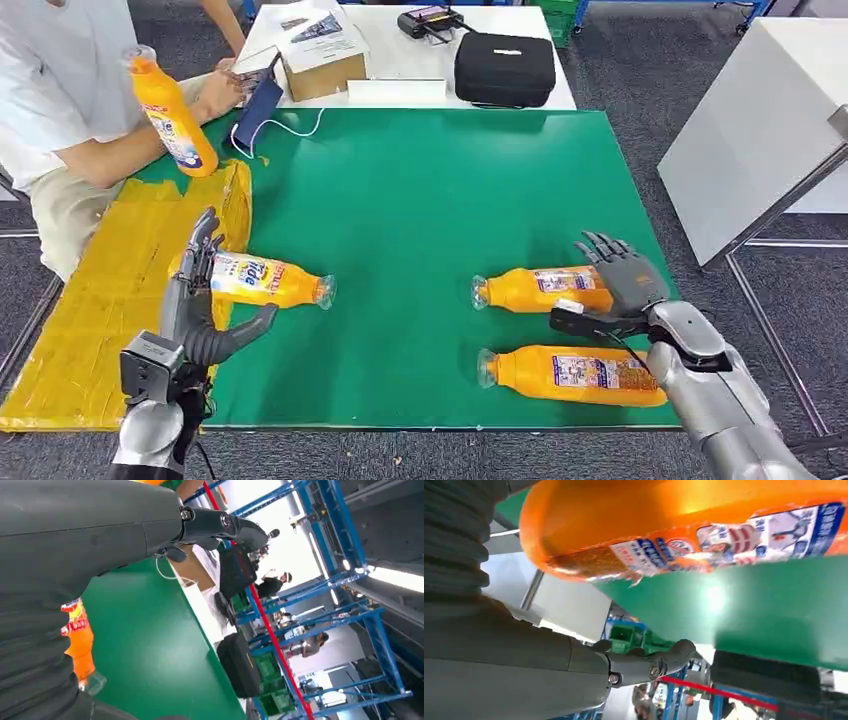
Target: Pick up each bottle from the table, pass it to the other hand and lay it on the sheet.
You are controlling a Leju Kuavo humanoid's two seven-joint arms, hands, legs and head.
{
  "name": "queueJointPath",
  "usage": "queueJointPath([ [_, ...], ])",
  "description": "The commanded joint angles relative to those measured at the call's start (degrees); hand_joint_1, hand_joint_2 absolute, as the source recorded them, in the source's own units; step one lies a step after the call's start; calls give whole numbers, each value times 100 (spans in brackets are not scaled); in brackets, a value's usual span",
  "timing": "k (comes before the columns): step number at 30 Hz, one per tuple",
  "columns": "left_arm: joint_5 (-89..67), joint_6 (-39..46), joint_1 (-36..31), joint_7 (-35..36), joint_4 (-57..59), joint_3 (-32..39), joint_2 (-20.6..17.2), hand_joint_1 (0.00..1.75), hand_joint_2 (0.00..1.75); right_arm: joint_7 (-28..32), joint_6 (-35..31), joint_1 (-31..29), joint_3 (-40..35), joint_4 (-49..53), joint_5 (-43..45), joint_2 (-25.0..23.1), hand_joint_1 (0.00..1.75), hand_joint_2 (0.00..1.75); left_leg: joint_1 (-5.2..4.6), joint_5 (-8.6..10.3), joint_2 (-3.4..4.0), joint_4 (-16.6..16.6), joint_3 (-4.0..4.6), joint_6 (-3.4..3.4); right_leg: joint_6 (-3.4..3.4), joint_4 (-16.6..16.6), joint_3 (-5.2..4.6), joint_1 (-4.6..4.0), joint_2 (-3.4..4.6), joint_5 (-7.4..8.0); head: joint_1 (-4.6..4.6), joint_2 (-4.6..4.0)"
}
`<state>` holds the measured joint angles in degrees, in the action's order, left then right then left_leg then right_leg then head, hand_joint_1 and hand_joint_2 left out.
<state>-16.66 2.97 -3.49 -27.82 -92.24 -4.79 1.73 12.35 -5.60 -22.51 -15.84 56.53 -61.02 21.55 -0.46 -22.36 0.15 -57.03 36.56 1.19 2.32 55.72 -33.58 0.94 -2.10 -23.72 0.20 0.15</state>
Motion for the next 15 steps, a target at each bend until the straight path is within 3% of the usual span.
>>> queueJointPath([
  [1,17,8,-345,26,588,-206,-41,0,175,156,474,-764,-844,-1374,28,-53,0,175,6,-10,8,2,-26,-9,-8,-7,26,-4,21,-5,0,0],
  [4,69,8,-417,-2,705,-291,-67,0,175,189,715,-984,-1117,-1769,199,104,0,175,6,-13,6,0,-32,-10,-10,-6,33,-3,22,-8,0,0],
  [5,106,7,-473,-29,772,-335,-80,0,175,319,948,-1091,-1312,-1954,244,240,30,175,4,-8,3,1,-22,-7,-6,-6,24,-2,14,-5,0,0],
  [6,134,4,-524,-51,838,-366,-89,0,175,431,1133,-1173,-1474,-2035,292,380,141,175,4,-10,1,1,-30,-9,-8,-5,31,-2,16,-8,-2,0],
  [8,162,6,-597,-72,926,-403,-96,0,175,552,1215,-1235,-1560,-2068,379,565,141,175,6,-11,-9,-4,-29,-9,-9,-3,34,-3,8,-11,0,0],
  [15,167,9,-596,-76,930,-402,-101,0,175,550,1212,-1237,-1590,-2046,377,534,141,175,3,-3,-7,0,-18,-4,-2,-8,24,-1,2,-1,0,0],
])
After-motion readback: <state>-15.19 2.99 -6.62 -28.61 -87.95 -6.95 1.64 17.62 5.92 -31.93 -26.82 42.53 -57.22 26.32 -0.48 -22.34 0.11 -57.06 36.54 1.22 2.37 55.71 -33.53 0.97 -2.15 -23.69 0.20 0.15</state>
